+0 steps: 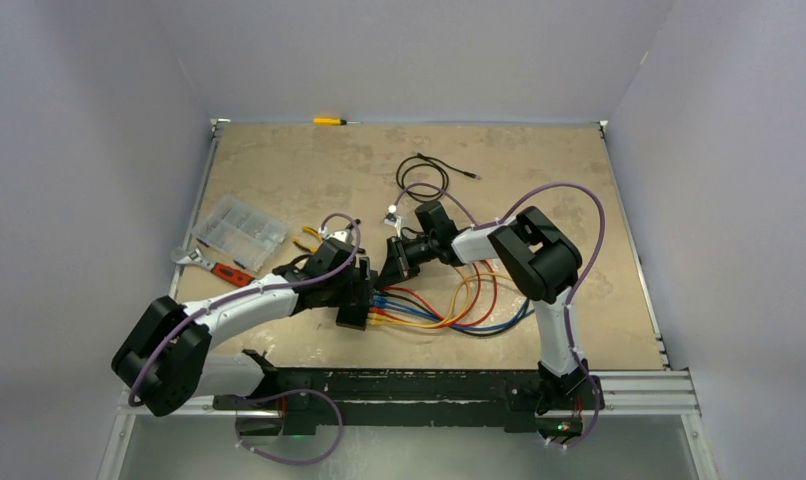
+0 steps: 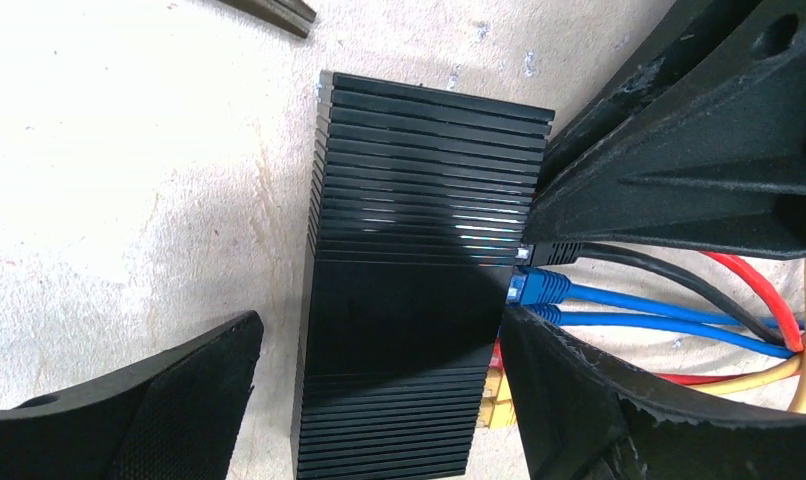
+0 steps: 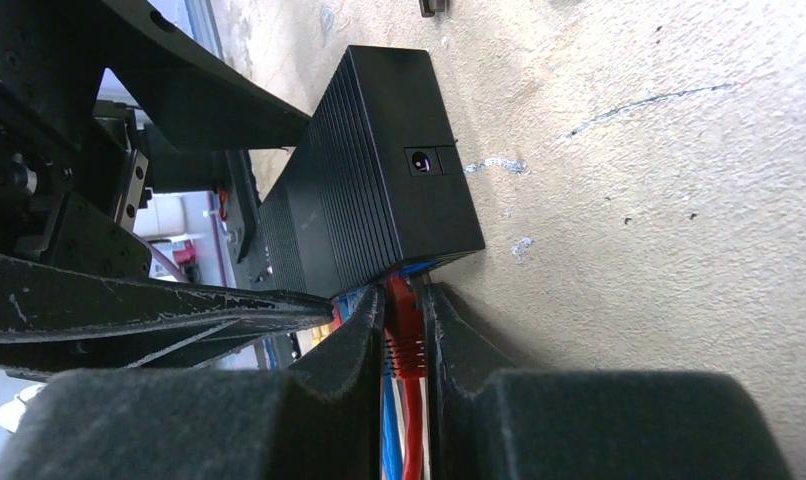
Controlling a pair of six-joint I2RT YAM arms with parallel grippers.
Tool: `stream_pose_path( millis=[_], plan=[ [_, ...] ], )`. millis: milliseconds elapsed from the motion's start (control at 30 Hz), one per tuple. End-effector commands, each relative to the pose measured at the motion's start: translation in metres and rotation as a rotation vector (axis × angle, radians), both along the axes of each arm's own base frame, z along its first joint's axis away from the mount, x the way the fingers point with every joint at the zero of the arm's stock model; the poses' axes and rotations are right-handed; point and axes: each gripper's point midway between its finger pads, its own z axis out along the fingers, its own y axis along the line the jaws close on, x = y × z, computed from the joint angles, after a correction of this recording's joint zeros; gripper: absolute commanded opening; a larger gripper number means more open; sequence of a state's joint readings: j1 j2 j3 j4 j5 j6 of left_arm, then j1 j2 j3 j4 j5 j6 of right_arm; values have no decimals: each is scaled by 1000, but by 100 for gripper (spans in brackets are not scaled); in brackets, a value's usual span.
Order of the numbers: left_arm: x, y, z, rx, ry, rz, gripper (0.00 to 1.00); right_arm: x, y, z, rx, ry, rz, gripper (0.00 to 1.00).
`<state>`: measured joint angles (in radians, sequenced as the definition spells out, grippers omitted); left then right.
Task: Pull the plug from the switch port
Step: Move the switch port to the center of the board, then pull the connector from the switch port.
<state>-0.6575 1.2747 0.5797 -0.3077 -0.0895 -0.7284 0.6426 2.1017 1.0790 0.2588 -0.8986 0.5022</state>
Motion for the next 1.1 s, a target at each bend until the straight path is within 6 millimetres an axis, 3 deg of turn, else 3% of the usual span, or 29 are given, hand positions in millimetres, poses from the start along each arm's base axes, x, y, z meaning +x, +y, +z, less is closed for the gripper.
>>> stream_pose_path(
  millis=[0,233,467,733,1067],
  plan=[
    [-6,10,-14,75,29,-13,88,6,-8,-26,-109,-38,-40,0],
    [-8,15,-23,110,54,-15,75,5,-8,-24,-105,-39,-33,0],
    [-9,26,-32,172,73,17,56,-6,-6,-8,-35,-27,5,0],
    [-13,42,-36,239,87,65,47,-13,-10,-5,-24,-22,20,0],
    [-15,44,-44,251,109,91,31,-18,-14,-7,-33,-15,23,0]
  ],
)
